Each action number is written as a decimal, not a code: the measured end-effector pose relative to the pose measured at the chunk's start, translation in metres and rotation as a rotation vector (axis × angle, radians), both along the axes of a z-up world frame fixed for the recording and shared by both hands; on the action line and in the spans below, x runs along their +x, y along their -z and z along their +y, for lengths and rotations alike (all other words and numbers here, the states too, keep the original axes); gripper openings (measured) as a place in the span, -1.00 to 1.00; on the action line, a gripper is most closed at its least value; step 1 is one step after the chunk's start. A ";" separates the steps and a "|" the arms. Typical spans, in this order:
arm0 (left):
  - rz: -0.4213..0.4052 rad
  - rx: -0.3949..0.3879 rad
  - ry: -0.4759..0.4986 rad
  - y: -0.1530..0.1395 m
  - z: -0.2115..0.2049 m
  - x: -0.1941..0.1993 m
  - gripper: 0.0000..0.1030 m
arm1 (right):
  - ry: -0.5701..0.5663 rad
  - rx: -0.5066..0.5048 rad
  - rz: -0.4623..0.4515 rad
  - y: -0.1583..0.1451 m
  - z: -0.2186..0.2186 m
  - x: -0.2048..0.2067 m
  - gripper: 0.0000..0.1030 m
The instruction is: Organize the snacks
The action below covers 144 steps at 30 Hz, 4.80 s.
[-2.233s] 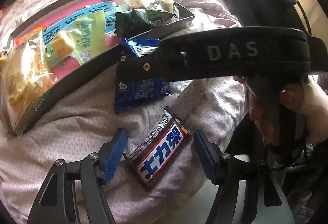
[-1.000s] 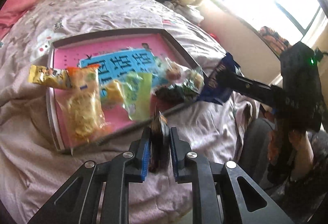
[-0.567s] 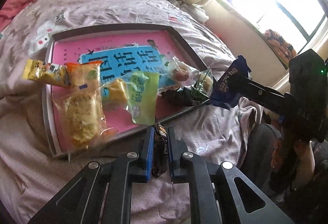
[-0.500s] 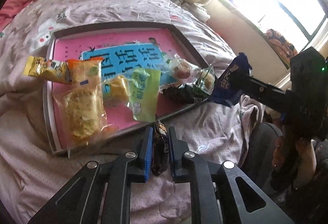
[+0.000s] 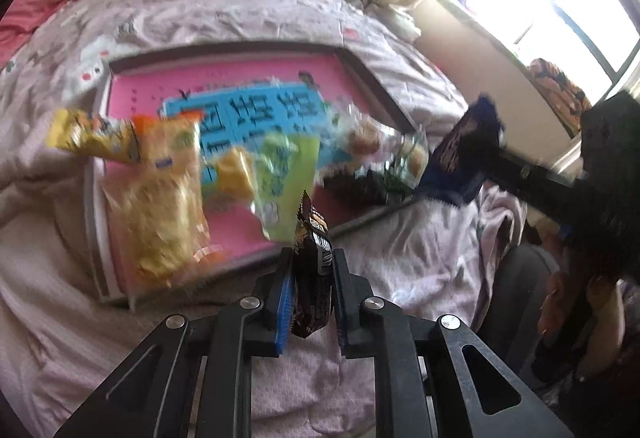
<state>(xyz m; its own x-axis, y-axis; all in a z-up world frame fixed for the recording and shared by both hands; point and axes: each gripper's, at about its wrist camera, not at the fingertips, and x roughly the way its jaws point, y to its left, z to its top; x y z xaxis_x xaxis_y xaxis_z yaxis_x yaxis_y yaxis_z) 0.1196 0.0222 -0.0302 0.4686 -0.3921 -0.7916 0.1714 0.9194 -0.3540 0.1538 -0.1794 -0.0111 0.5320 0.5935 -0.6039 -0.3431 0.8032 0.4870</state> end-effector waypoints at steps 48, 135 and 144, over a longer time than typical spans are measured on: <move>-0.047 0.069 -0.097 -0.009 0.020 0.025 0.01 | -0.161 -0.186 -0.051 0.011 0.078 0.016 0.01; -0.042 0.207 -0.298 -0.028 0.003 -0.090 0.53 | 0.013 -0.355 -0.139 -0.015 0.009 -0.086 0.97; -0.054 0.238 -0.307 -0.030 0.001 -0.090 0.52 | 0.014 -0.356 -0.139 -0.015 0.009 -0.086 0.97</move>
<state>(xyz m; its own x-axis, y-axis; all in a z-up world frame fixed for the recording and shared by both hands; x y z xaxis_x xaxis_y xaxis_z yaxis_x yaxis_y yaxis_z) 0.0297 0.0233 -0.0003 0.5787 -0.0355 -0.8147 -0.1118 0.9862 -0.1223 0.0680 -0.1706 0.0035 0.6295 0.3516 -0.6929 -0.3743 0.9187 0.1262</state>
